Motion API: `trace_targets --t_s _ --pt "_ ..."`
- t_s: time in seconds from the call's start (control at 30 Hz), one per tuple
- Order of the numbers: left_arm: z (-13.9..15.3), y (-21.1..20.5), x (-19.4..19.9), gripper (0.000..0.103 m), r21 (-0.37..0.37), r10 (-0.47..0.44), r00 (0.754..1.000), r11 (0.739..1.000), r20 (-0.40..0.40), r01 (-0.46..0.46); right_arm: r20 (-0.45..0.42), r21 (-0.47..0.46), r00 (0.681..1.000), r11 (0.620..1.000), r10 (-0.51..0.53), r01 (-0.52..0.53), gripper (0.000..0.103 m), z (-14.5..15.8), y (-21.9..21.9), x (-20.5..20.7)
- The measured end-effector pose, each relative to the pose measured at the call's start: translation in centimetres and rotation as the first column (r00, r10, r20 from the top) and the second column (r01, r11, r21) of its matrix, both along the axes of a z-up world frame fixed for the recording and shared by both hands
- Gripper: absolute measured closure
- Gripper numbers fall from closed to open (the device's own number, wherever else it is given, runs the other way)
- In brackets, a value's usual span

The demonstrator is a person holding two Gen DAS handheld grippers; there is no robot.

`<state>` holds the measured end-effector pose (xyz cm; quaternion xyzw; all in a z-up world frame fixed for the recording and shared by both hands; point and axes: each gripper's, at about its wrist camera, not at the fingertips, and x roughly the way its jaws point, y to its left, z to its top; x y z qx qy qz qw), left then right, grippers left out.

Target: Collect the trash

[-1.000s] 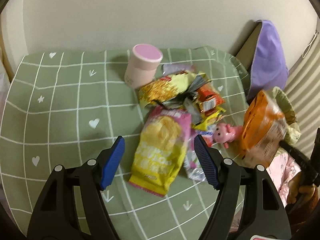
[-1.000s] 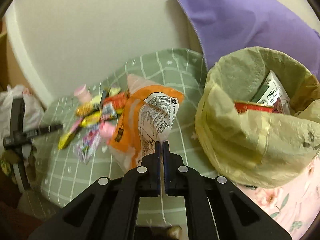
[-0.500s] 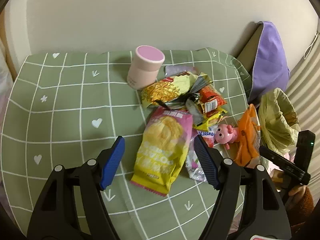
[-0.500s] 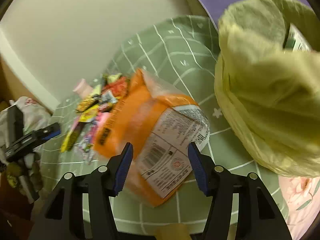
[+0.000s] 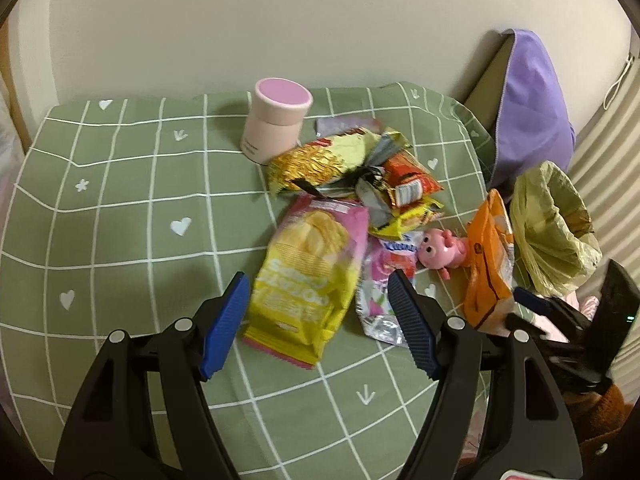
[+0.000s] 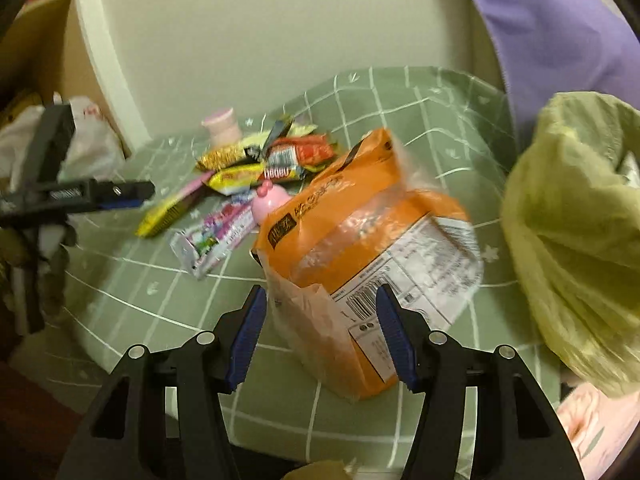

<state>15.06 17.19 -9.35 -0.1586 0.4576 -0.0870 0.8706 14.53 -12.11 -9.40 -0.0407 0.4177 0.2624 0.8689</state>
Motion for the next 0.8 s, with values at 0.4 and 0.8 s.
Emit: trace_targets --t_s 0.4,0.8 --pt "-0.1 1.0 0.0 0.035 -0.009 -0.017 1.000 1.000 0.011 0.017 0.013 -0.002 0.998 0.999 -0.054 0.054 0.081 2.6 -1.2 0.2" --pt "-3.0 0.3 0.4 0.081 0.054 0.048 0.993 0.998 -0.107 -0.042 0.036 -0.017 0.998 0.998 -0.060 0.061 0.081 4.9 -1.7 -0.5"
